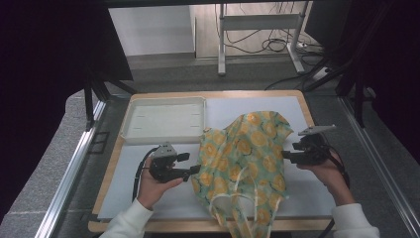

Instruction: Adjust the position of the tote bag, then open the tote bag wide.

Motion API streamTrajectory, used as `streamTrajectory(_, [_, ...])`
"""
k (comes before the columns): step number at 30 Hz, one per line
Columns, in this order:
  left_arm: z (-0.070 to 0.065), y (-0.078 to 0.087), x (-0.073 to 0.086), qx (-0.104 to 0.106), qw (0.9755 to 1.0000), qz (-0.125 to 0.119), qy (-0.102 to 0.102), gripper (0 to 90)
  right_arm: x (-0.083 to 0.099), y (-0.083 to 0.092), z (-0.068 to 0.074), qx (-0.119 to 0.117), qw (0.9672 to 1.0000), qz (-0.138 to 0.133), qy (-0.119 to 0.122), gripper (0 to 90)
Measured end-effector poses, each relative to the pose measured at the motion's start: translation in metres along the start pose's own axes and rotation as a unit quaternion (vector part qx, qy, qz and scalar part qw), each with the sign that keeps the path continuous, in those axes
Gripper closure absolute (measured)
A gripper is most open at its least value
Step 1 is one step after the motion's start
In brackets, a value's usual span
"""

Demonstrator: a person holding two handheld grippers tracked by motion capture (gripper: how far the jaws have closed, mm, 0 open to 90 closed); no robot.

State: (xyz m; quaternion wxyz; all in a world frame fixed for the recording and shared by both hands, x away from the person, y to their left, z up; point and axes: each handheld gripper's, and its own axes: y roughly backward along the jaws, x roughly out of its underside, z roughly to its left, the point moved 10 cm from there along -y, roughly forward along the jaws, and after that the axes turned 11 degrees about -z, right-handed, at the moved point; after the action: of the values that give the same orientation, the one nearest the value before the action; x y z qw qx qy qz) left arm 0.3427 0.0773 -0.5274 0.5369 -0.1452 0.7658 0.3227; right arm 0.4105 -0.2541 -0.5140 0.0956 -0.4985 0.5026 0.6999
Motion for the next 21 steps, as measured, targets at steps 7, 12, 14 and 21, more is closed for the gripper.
streamTrajectory(7, [0.005, 0.0, 0.001, -0.005, 1.0, 0.002, 0.004, 34.7, 0.013, 0.005, 0.015, -0.009, 1.0, -0.002, 0.001, 41.2])
streamTrajectory(12, [0.004, 0.001, 0.001, -0.004, 1.0, 0.001, 0.005, 35.1, 0.023, 0.007, 0.022, -0.012, 0.9999, -0.004, -0.002, 41.0])
streamTrajectory(14, [0.003, 0.001, 0.0, -0.003, 1.0, 0.001, 0.006, 35.4, 0.025, 0.009, 0.024, -0.013, 0.9999, -0.003, -0.002, 41.1])
streamTrajectory(21, [0.0, 0.006, -0.003, -0.007, 1.0, -0.006, -0.001, 35.5, 0.026, 0.027, 0.038, -0.011, 0.9997, -0.018, 0.009, 41.1])
